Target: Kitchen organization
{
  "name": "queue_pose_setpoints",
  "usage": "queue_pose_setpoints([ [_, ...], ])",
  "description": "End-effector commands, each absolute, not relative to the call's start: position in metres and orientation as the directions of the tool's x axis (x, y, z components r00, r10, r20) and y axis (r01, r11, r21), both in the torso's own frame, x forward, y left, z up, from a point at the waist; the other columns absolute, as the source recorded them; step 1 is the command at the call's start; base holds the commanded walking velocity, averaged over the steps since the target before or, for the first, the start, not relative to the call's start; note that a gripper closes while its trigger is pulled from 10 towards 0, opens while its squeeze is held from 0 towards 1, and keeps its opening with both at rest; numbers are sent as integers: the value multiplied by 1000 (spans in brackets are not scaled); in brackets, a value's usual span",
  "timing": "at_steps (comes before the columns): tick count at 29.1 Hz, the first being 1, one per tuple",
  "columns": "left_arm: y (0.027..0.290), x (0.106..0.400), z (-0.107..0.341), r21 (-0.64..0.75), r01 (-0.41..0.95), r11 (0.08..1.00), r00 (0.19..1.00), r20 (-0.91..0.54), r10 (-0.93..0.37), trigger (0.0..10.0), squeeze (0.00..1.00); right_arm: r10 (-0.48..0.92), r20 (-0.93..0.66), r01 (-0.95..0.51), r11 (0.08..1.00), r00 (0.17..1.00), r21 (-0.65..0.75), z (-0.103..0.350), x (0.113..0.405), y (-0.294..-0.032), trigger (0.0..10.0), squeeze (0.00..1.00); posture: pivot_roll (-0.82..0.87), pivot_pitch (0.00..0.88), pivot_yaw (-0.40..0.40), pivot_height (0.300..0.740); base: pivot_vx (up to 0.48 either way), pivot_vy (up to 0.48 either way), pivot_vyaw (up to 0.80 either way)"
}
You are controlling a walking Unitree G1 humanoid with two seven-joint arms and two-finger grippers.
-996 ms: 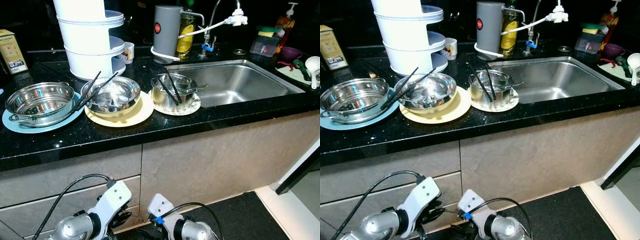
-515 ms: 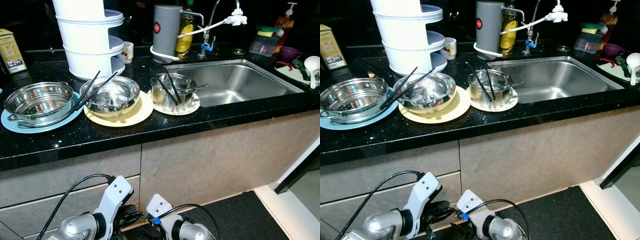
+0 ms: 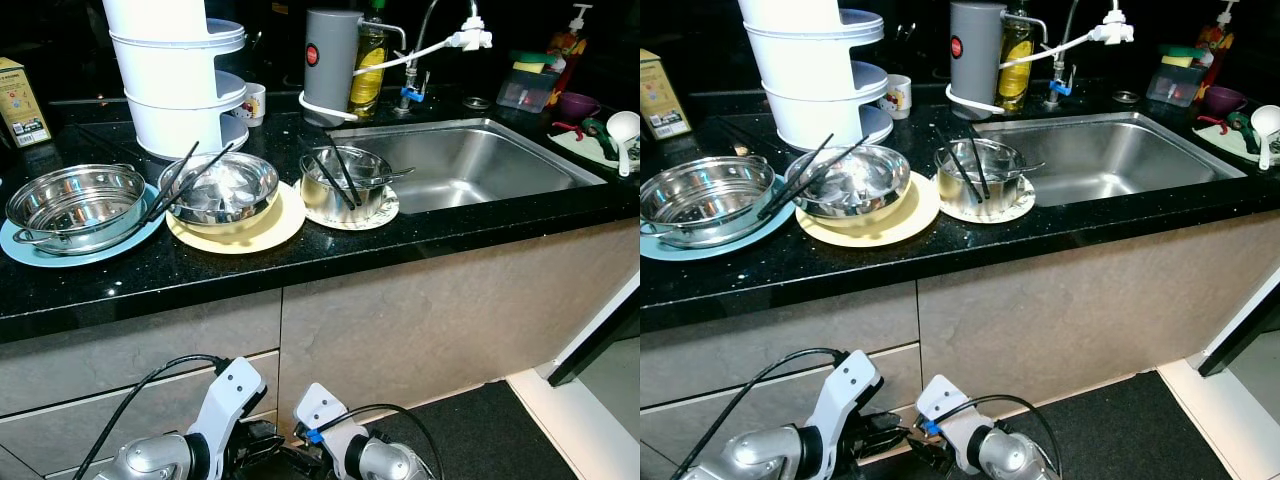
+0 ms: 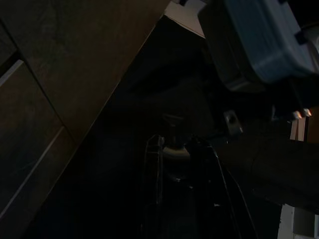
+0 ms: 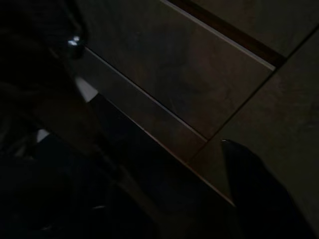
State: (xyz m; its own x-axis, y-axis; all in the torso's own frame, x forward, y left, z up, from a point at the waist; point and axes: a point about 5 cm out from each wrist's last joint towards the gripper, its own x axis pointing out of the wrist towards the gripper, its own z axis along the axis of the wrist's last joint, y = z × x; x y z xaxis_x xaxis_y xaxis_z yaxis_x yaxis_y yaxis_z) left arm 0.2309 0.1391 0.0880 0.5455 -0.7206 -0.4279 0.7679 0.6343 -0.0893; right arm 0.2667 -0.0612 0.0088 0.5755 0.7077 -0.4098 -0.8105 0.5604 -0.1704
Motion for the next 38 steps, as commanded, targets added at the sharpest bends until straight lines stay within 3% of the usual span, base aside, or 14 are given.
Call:
queue_pose_setpoints([
  [1,140,227,88,-109,777,620,523,-437,-732,0,0,697,-410,-798,584,588,-151,8,268,-65,0,0,-54,127,-70,740,0,0,0],
  [15,140,227,90,-139,768,625,521,-431,-737,0,0,707,-408,-805,577,577,-140,7,267,-67,0,0,-60,125,-74,740,0,0,0],
  [27,143,231,86,-63,768,637,544,-461,-701,0,0,708,-405,-805,575,578,-144,8,268,-68,0,0,-63,121,-71,740,0,0,0],
  [28,144,233,85,-65,758,649,555,-459,-694,10000,1000,708,-404,-805,576,579,-144,8,268,-68,0,0,-63,121,-71,740,0,0,0],
  [38,152,239,87,-30,737,675,589,-460,-664,10000,1000,709,-428,-821,543,560,-175,2,262,-76,0,0,-62,118,-73,740,0,0,0],
])
